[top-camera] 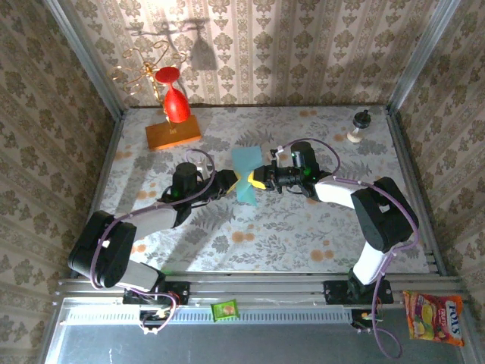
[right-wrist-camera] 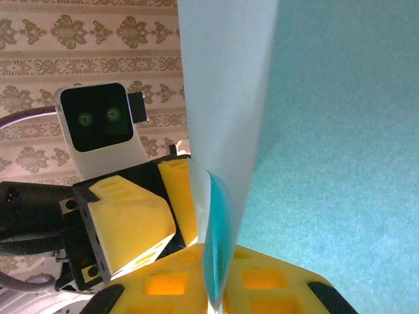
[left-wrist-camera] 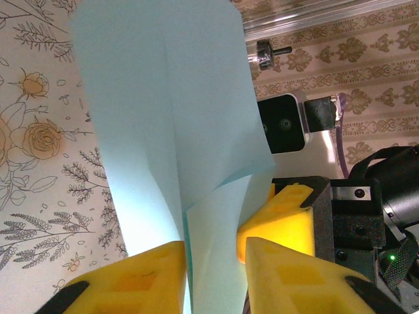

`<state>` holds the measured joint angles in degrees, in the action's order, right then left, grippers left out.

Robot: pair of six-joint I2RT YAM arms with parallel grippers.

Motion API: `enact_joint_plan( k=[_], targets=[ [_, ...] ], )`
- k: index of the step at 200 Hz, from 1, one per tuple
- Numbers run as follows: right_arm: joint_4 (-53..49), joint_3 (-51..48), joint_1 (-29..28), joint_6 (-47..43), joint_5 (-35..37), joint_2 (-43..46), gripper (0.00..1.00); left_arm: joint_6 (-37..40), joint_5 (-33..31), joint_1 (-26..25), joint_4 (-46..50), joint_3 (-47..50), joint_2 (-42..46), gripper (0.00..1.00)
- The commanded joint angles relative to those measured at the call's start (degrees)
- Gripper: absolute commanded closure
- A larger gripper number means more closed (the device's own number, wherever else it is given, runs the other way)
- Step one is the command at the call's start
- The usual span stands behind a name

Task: Fold a paper plane with a square sheet of paper (pick it up from the middle)

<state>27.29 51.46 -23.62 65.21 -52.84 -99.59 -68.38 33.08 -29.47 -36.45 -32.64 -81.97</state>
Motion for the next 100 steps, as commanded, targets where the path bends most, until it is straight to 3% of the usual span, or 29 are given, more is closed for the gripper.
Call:
enact_joint_plan(
  k=[1, 57, 100],
  targets=[
    [1.78, -0.1, 0.28, 0.81, -1.65, 0.74, 0.86, 0.43, 0.93, 0.38, -0.64, -0.59, 1.38, 0.73],
    [1.86, -0.19, 0.49, 0.99, -1.66, 0.8, 0.85, 0.6, 1.47, 0.38, -1.08, -1.37, 1.43, 0.84],
    [1.64, -0.92, 1.09, 0.97, -1.41, 1.58, 0.75, 1.09, 1.73, 0.71, -0.61, -1.41, 1.46, 0.94]
  ],
)
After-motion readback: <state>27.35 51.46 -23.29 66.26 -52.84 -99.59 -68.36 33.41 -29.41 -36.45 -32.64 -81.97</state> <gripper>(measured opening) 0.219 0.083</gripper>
